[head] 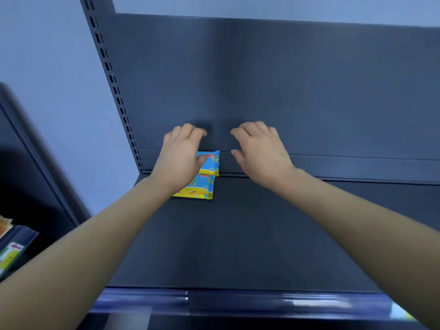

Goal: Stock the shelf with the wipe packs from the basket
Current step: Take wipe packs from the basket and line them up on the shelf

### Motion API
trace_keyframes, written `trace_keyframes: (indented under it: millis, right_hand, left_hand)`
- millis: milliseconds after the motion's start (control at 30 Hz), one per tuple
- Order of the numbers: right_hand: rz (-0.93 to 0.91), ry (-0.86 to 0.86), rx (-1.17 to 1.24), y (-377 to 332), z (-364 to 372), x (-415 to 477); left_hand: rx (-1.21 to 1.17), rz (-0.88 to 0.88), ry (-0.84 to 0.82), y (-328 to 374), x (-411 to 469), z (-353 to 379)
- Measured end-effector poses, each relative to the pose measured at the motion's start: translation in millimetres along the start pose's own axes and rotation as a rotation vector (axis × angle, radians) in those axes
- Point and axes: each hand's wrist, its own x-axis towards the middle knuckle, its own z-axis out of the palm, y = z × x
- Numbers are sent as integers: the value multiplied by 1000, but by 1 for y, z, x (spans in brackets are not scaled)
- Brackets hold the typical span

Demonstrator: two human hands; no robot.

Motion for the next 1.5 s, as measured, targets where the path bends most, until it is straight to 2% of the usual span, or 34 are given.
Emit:
trace_keyframes:
  millis: [400, 633, 800, 933, 1100, 1367, 1500]
  right_hand:
    - [-39, 220, -121, 39, -111, -126]
    - [-93, 398, -88, 83, -192, -244]
    - [-149, 462, -59, 111, -223, -322]
    - [-154, 346, -39, 130, -213, -372]
    - [-175, 144, 12, 147, -160, -434]
    - [-272, -257, 87, 165, -65, -497]
    - [-250, -540, 210, 181, -20, -522]
  left_hand:
    - [131, 247, 232, 162, -61, -91]
    - [240, 263, 391, 301, -129, -139]
    - [243, 245, 405, 380, -173, -143]
    - [149, 207, 266, 421, -205, -115]
    - [39, 170, 2, 444, -264, -43]
    - [-45, 51, -553, 420, -329, 60]
    - [-46, 5, -764, 408, -358, 94]
